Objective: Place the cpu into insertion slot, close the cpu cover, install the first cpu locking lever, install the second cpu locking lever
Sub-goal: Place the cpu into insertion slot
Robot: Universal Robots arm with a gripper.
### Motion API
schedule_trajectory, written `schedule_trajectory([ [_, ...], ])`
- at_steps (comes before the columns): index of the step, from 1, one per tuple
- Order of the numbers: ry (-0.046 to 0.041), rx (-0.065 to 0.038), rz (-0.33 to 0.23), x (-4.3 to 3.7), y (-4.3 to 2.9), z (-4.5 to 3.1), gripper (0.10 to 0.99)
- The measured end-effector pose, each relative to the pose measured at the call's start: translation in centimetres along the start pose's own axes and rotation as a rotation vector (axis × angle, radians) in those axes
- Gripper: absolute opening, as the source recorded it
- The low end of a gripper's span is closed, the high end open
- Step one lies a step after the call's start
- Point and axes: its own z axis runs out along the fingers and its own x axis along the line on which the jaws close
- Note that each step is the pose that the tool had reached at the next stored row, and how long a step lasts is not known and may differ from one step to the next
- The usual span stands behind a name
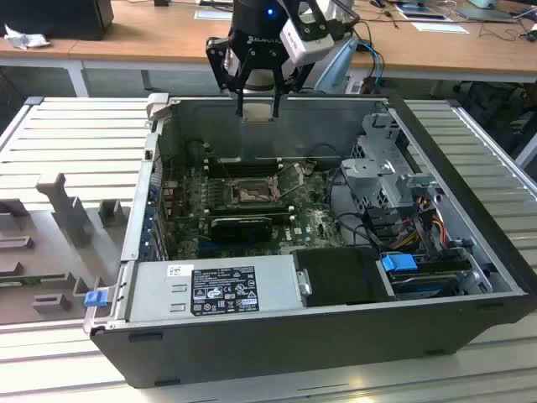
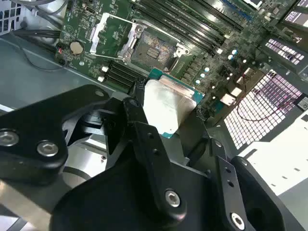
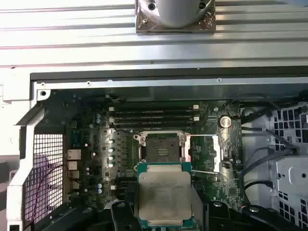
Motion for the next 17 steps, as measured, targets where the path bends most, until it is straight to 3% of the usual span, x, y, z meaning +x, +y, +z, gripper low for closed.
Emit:
schedule_trajectory([
  [17,-0.0124,-0.003,0.138,0.05,-0.01,0.14,0.529],
])
